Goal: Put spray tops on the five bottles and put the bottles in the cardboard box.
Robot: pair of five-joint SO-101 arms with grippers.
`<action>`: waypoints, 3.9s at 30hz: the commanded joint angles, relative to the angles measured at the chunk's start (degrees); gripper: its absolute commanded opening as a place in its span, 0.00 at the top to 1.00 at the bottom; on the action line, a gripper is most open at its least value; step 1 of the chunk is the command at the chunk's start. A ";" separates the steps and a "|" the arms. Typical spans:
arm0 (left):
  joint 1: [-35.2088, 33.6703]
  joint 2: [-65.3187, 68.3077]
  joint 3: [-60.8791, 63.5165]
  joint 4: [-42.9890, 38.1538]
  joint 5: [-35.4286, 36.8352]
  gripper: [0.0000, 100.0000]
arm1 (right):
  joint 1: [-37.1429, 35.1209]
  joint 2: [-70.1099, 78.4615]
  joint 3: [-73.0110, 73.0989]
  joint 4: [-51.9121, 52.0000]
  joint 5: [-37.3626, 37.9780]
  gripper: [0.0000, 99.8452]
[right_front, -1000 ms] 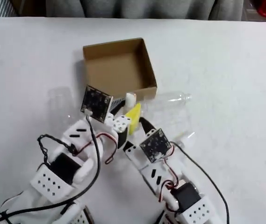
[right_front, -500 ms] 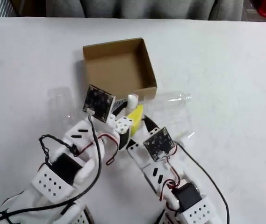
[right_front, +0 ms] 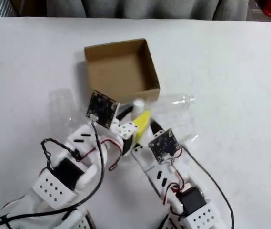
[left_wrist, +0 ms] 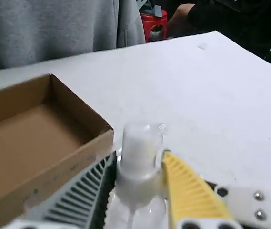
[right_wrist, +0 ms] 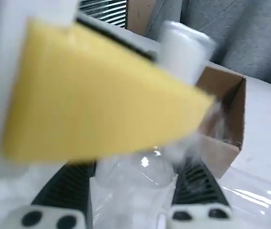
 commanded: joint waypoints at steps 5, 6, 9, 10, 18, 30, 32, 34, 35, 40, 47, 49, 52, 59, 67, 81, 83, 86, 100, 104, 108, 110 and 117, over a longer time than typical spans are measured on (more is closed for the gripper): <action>1.71 -0.57 0.00 2.46 0.18 0.75 | 0.84 -1.19 -0.44 -0.92 -0.44 0.98; 1.63 -0.57 0.00 2.46 0.18 0.75 | 0.84 -1.19 -0.44 -0.92 -0.44 0.98; 0.92 -0.57 -0.09 2.46 0.18 0.75 | 0.84 -1.19 -0.44 -0.92 -0.44 0.98; 0.48 -0.57 -0.09 2.46 0.09 0.75 | 0.84 -1.19 -0.44 -0.92 -0.44 0.98; -0.04 -7.16 0.44 5.19 -0.09 0.75 | 2.33 -1.19 -0.44 -1.19 -0.44 0.98; -0.48 -23.87 0.35 15.12 -0.26 0.75 | 2.33 -1.19 -0.44 -1.10 -0.44 0.98; -0.48 -24.04 0.35 15.12 -0.26 0.75 | 2.42 -1.19 -0.44 -1.10 -0.44 0.98; -0.48 -24.04 0.18 15.12 -0.26 0.79 | 2.42 -1.19 -0.35 -1.19 -0.44 0.98; -0.48 -24.04 0.00 15.12 -0.26 0.83 | 2.42 -1.19 -0.35 -1.19 -0.44 0.98; -0.48 -24.13 -2.11 16.26 -2.64 0.97 | 2.42 -1.19 -0.26 -1.19 -0.44 0.98; -0.13 -24.13 -13.36 29.36 -4.31 0.98 | 2.42 -0.84 0.18 -1.10 -0.44 0.98; -0.04 -24.22 -13.98 30.77 -4.40 0.98 | 2.42 -1.10 0.44 -1.19 -0.44 0.98; -1.27 -24.31 -12.57 35.52 -4.40 0.98 | 1.89 -1.19 0.44 -1.36 0.00 0.98; -2.42 -39.34 -0.44 34.20 -3.96 0.98 | 1.89 -0.92 0.35 -16.75 -0.44 0.98; -2.33 -43.12 6.51 30.51 -4.31 0.98 | 1.89 -0.66 -6.15 -22.29 -0.53 0.98; -12.53 -43.56 17.14 14.77 -4.04 0.98 | -0.48 25.63 -30.07 -27.03 -11.78 0.98; -12.62 -43.56 18.37 13.80 -4.22 0.98 | -0.48 30.90 -32.70 -27.03 -14.33 0.98; -12.09 -43.56 18.81 13.89 -4.22 0.98 | -0.66 37.49 -33.85 -31.87 -14.59 0.98; -5.85 -43.56 25.05 9.49 -4.40 0.98 | -4.09 55.69 -34.73 -48.66 -14.68 0.98; -9.80 -43.56 30.51 0.62 -4.40 0.98 | -3.91 54.37 -34.37 -42.95 -14.77 0.98; -11.12 -43.56 31.30 -1.93 -4.40 0.98 | -3.21 50.77 -34.20 -34.68 -14.77 0.98; -11.12 -43.56 31.30 -1.67 -4.40 0.98 | -3.38 48.13 -34.20 -29.85 -14.77 0.98; -11.12 -43.56 31.30 -1.67 -4.40 0.98 | -5.67 38.81 -34.20 -14.99 -14.68 0.98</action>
